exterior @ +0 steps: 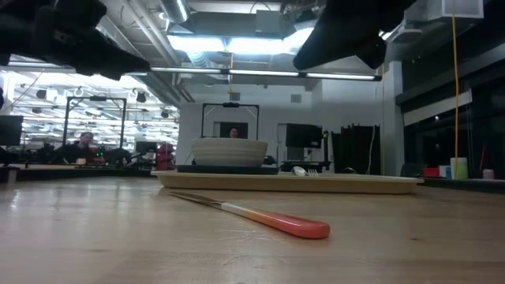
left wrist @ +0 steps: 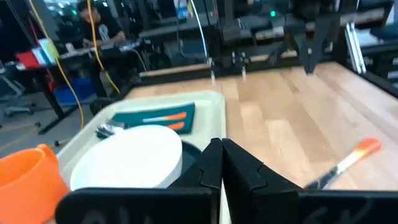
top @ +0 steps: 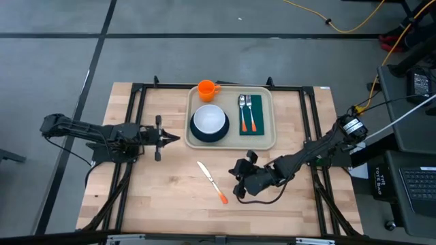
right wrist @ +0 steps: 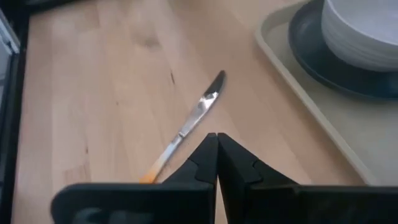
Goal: Set up tray
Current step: Put the orange knife on the dark green napkin on the gray tray
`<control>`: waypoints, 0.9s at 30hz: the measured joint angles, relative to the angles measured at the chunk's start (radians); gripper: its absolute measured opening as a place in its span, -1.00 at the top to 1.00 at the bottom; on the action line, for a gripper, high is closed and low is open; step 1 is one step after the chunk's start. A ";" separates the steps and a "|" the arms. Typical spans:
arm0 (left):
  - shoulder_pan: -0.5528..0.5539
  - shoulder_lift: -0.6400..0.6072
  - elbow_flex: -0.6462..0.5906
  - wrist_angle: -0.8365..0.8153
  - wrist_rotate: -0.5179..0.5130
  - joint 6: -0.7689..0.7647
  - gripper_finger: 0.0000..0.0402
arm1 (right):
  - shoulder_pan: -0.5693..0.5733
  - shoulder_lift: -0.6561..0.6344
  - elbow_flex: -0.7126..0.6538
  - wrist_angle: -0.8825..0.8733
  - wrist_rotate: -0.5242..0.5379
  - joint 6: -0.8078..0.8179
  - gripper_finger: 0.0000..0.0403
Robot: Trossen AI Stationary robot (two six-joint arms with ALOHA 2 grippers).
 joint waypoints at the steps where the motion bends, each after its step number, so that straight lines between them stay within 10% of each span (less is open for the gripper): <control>1: 0.000 0.018 0.005 0.000 0.001 -0.001 0.99 | -0.003 0.000 0.000 0.014 0.000 0.000 0.94; 11: -0.001 0.266 0.127 -0.069 0.038 -0.011 0.99 | -0.033 0.013 0.054 0.037 -0.184 0.025 0.98; 27: -0.011 0.648 0.344 -0.163 0.144 0.029 0.99 | -0.002 0.311 0.460 -0.427 -0.417 0.185 0.99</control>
